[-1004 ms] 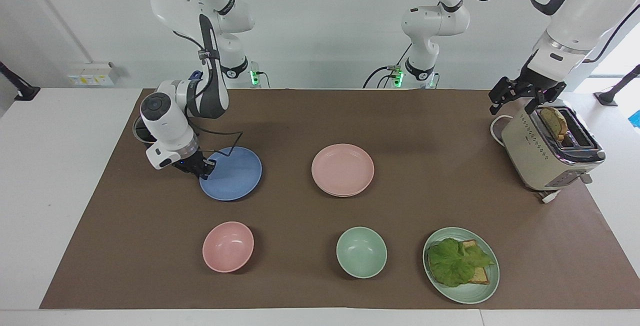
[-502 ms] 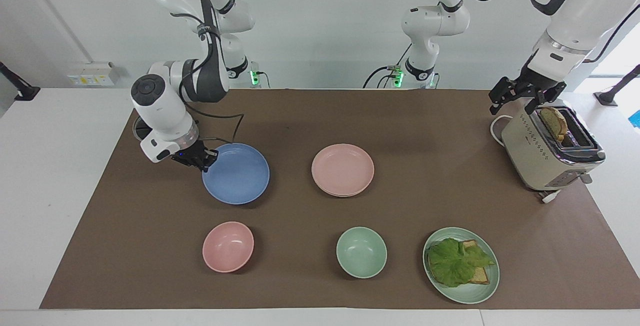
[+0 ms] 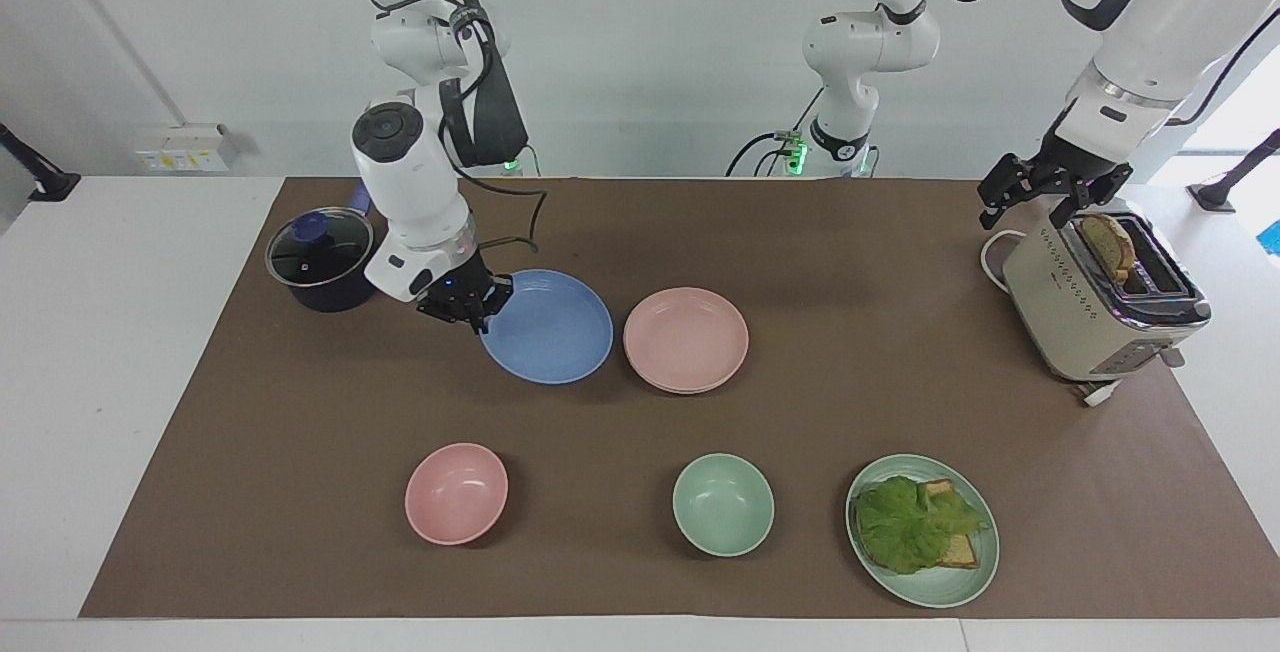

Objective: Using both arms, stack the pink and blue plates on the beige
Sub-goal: 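Lift the blue plate with the right gripper onto the pink plate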

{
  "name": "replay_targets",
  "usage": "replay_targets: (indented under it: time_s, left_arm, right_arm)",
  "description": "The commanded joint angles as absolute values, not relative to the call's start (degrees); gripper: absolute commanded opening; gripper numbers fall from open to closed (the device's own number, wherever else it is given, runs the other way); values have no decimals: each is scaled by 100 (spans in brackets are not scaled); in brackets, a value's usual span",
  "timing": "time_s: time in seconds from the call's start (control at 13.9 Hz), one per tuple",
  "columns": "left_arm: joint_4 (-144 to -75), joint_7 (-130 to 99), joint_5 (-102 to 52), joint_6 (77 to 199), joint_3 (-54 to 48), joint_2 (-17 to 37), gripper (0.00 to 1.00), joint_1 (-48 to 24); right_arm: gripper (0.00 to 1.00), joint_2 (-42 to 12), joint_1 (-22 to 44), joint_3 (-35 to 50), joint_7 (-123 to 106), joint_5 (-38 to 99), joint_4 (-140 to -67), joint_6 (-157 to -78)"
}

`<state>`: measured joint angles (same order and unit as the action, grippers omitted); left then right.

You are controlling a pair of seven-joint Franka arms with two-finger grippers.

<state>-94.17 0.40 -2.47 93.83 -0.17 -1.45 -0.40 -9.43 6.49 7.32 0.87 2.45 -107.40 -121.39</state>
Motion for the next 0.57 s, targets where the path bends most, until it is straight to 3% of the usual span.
replay_targets:
  time_s: [0.0, 0.5]
  left_arm:
    - [-9413, 70, -141, 9316, -26, -176, 100, -26]
    - [-9413, 70, -141, 9316, -26, -176, 100, -26]
  right_arm:
    - [0, -993, 571, 983, -18, 378, -10740, -12331]
    - [0, -1502, 1493, 1213, 1642, 378, -10775, -13209]
